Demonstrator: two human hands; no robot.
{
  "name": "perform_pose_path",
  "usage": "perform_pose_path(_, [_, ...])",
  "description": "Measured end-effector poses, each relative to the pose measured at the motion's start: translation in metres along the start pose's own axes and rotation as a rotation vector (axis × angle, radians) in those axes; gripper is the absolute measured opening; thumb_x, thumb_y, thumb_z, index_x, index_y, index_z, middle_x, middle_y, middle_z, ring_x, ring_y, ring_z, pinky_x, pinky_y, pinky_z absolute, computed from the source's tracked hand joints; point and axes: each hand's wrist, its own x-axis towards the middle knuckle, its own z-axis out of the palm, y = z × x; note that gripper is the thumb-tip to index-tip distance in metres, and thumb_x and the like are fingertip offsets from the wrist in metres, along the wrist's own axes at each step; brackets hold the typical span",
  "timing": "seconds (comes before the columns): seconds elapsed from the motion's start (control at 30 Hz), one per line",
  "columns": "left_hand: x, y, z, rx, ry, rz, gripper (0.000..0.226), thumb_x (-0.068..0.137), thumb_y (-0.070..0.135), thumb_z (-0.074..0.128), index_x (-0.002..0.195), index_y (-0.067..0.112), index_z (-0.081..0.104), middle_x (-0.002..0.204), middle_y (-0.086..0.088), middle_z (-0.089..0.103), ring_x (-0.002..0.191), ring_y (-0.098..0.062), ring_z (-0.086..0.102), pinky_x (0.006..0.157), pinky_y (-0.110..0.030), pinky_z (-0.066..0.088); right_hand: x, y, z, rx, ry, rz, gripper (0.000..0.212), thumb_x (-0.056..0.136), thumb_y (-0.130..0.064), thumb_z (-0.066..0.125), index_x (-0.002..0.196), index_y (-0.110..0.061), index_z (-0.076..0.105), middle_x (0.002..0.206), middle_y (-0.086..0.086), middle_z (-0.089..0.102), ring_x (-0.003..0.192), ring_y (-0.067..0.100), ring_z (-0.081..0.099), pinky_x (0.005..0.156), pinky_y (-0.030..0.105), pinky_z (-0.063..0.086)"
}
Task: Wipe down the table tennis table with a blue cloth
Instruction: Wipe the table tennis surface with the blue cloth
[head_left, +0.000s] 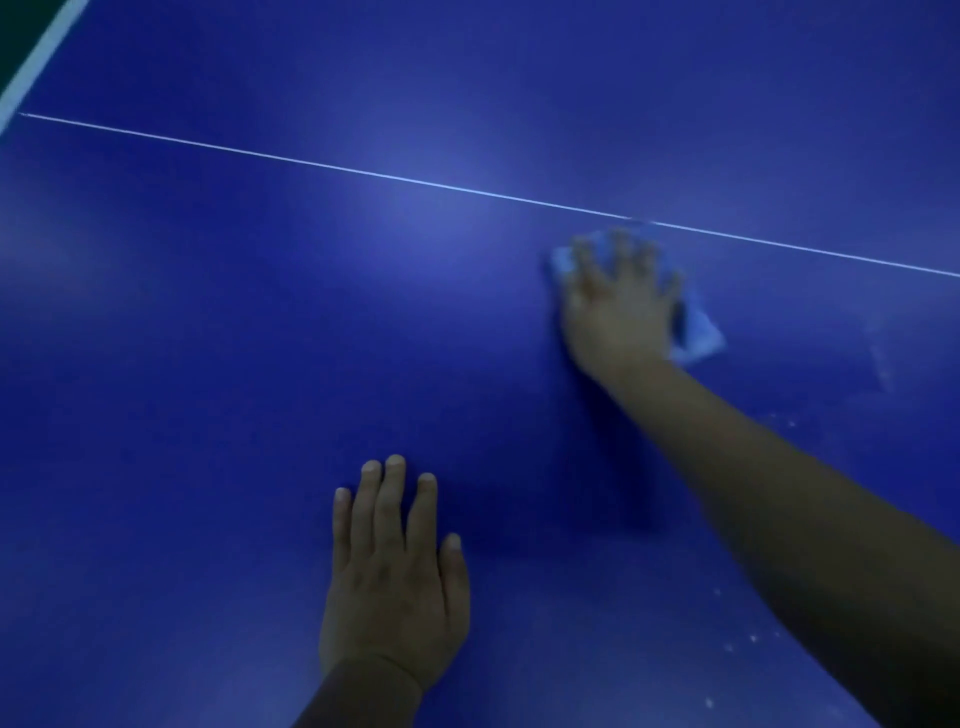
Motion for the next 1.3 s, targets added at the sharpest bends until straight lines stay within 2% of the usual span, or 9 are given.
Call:
perform_pose_path(0.1, [-0.001, 0.0, 0.002, -0.023, 0.031, 0.002, 0.061, 0.09, 0.036, 0.036, 0.131, -0.003, 0.058, 0.146, -0.026, 0.044, 0.14, -0.043, 0.035, 0.116, -0.056, 0.016, 0.021, 0.003, -0.004, 0.004, -0.08, -0.244, 0.051, 0.104, -0.047, 0.021, 0.153, -0.036, 0.028, 0.165, 0.0, 0.016, 0.151, 0.031, 0.009, 0.116, 0.062, 0.005])
perform_pose_path(0.33, [-0.001, -0.001, 0.001, -0.056, -0.03, -0.009, 0.072, 0.101, 0.047, 0.014, 0.135, -0.003, 0.053, 0.15, -0.025, 0.038, 0.143, -0.039, 0.027, 0.12, -0.051, 0.007, 0.044, 0.132, -0.027, 0.124, 0.011, 0.681, 0.055, 0.104, -0.05, 0.015, 0.156, -0.034, 0.022, 0.166, 0.004, 0.009, 0.151, 0.036, 0.003, 0.114, 0.069, 0.002])
perform_pose_path(0.57, [-0.001, -0.002, 0.006, -0.052, 0.022, 0.003, 0.063, 0.091, 0.038, 0.035, 0.134, -0.004, 0.052, 0.151, -0.022, 0.036, 0.144, -0.039, 0.026, 0.122, -0.047, 0.003, 0.027, 0.039, -0.004, 0.025, -0.116, -0.154, 0.057, 0.1, -0.056, 0.014, 0.154, -0.041, 0.023, 0.166, -0.005, 0.013, 0.152, 0.03, 0.005, 0.116, 0.064, 0.001])
perform_pose_path(0.77, [0.0, 0.001, 0.003, -0.054, -0.002, -0.022, 0.063, 0.09, 0.037, 0.036, 0.134, -0.005, 0.053, 0.149, -0.025, 0.038, 0.143, -0.039, 0.026, 0.122, -0.045, 0.001, 0.056, 0.189, -0.036, 0.009, -0.078, 0.28, 0.054, 0.104, -0.049, 0.016, 0.155, -0.036, 0.021, 0.166, -0.002, 0.008, 0.152, 0.03, 0.002, 0.115, 0.066, 0.006])
perform_pose_path(0.9, [0.0, 0.003, 0.0, -0.047, -0.023, -0.017, 0.063, 0.091, 0.037, 0.034, 0.134, -0.004, 0.053, 0.148, -0.025, 0.038, 0.143, -0.039, 0.025, 0.121, -0.046, 0.002, -0.056, 0.173, -0.025, -0.102, -0.109, -0.453, 0.053, 0.1, -0.042, 0.026, 0.151, -0.027, 0.033, 0.161, 0.013, 0.028, 0.146, 0.043, 0.023, 0.109, 0.072, 0.02])
perform_pose_path(1.0, [0.0, 0.001, -0.001, -0.051, -0.031, -0.021, 0.062, 0.093, 0.038, 0.033, 0.135, -0.003, 0.052, 0.149, -0.024, 0.038, 0.144, -0.038, 0.024, 0.122, -0.044, 0.001, -0.134, 0.181, -0.022, -0.134, -0.221, -0.917, 0.047, 0.104, -0.045, 0.029, 0.15, -0.035, 0.038, 0.164, 0.004, 0.023, 0.15, 0.039, 0.017, 0.116, 0.065, 0.009])
perform_pose_path(1.07, [-0.001, 0.002, -0.001, -0.046, -0.037, -0.023, 0.061, 0.094, 0.038, 0.032, 0.136, -0.002, 0.052, 0.15, -0.023, 0.037, 0.144, -0.037, 0.023, 0.122, -0.044, 0.0, -0.107, 0.182, -0.027, -0.118, -0.18, -0.816, 0.048, 0.104, -0.046, 0.027, 0.148, -0.033, 0.042, 0.161, 0.006, 0.029, 0.148, 0.039, 0.023, 0.113, 0.067, 0.016])
perform_pose_path(1.17, [-0.001, 0.003, 0.0, -0.054, -0.037, -0.032, 0.061, 0.094, 0.038, 0.032, 0.136, -0.001, 0.052, 0.15, -0.022, 0.036, 0.145, -0.036, 0.022, 0.122, -0.043, 0.0, -0.019, 0.145, -0.033, -0.021, -0.087, -0.379, 0.049, 0.104, -0.044, 0.027, 0.151, -0.033, 0.037, 0.163, 0.003, 0.025, 0.15, 0.034, 0.018, 0.114, 0.064, 0.014])
perform_pose_path(1.3, [-0.001, 0.004, 0.0, -0.071, -0.003, -0.033, 0.06, 0.095, 0.037, 0.031, 0.136, -0.002, 0.052, 0.15, -0.022, 0.036, 0.144, -0.037, 0.023, 0.122, -0.043, 0.0, 0.024, 0.077, -0.024, -0.055, -0.129, -0.461, 0.048, 0.106, -0.046, 0.027, 0.153, -0.04, 0.028, 0.166, -0.003, 0.015, 0.153, 0.029, 0.007, 0.117, 0.059, 0.004])
